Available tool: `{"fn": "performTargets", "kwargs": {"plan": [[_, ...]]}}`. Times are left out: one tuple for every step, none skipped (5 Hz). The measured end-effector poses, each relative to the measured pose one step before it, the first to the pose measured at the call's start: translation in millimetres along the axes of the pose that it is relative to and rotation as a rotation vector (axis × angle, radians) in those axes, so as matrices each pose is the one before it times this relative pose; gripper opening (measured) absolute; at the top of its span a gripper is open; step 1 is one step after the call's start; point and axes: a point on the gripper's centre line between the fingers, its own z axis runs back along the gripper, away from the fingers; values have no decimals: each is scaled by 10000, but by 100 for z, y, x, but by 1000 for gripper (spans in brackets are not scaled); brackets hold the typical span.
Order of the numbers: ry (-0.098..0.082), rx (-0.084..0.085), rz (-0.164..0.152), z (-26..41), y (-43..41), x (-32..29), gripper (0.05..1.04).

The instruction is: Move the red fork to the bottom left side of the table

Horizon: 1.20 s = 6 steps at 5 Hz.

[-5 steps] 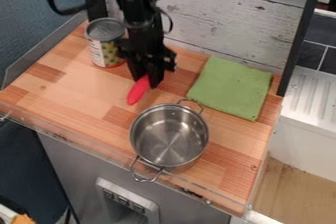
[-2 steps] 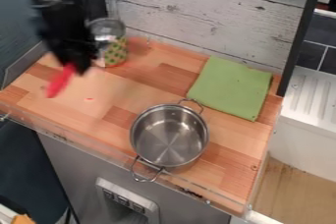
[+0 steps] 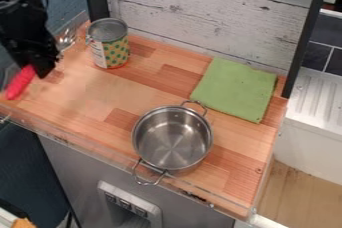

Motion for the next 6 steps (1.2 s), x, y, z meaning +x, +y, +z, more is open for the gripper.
{"fn": "performTargets", "kwargs": {"plan": [[312, 145, 129, -1882, 1551, 1094, 370], [269, 28, 161, -2043, 941, 795, 370], [223, 53, -157, -1923, 47, 839, 370], [161, -56, -509, -1721, -581, 372, 370], [-206, 57, -395, -316, 264, 755, 370], [-148, -61, -284, -25, 66, 360, 435]]}}
